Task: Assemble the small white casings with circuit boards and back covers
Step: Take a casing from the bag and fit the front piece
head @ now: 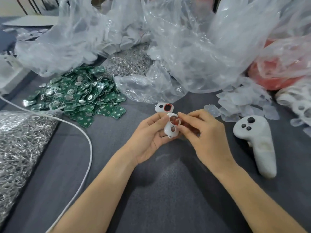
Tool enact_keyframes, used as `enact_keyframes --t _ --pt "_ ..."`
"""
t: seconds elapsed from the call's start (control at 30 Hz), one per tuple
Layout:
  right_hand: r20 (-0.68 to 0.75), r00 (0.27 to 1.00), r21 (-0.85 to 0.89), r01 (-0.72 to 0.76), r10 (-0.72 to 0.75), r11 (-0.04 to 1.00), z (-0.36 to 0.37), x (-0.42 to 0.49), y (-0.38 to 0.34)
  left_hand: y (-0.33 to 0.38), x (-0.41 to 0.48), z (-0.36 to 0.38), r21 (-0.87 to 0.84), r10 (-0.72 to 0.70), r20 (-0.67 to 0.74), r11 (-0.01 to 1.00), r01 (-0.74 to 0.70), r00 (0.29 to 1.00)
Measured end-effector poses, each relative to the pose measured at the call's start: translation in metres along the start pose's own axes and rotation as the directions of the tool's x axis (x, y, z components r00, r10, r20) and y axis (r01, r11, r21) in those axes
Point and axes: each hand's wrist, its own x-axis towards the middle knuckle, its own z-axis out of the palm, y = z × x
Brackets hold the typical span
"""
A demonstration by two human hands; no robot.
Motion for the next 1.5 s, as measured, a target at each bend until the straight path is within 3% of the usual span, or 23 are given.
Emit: enact_keyframes --t 0.07,0.2,0.37,0.77,0.93,1.1,1.27,1.5 --pt "-0.027 0.999 -0.075 0.042 -0.044 0.996 -0.003 0.000 0.002 0.001 0.001 0.002 -0.010 0.001 -0.015 1.000 -0.002 1.000" --pt "-0.107 0.994 -0.022 0.004 -0.007 1.000 -0.009 0.003 0.004 0.000 0.001 0.005 -0.008 -0.022 -0.048 1.000 0.021 0.999" --pt "-0.079 0.993 -0.044 0.083 -0.087 0.996 -0.005 0.000 -0.001 -0.003 -0.003 0.007 0.046 -0.034 0.002 0.998 0.034 0.999" --pt "-0.083 0.993 -0.042 0.085 -0.088 0.996 0.000 -0.002 0.002 -0.007 -0.003 0.008 0.020 -0.027 0.061 0.999 0.025 0.998" --pt "-0.073 0.997 0.038 0.032 -0.030 0.999 -0.001 0.000 0.003 -0.007 -0.004 0.007 0.067 -0.030 0.109 0.998 0.023 0.994" --pt "-0.042 0.999 0.107 0.008 -0.003 0.994 -0.001 0.001 0.005 -0.006 -0.004 0.007 0.061 -0.034 0.115 0.998 0.027 0.993" --pt "-0.093 0.992 0.012 0.091 -0.090 0.996 0.000 -0.001 0.006 -0.005 -0.005 0.008 -0.001 -0.050 0.109 0.999 0.050 0.993" --pt "-0.116 0.989 0.051 0.101 -0.095 0.994 0.000 0.000 0.005 -0.004 -0.006 0.009 -0.032 -0.065 0.113 0.997 0.069 0.991"
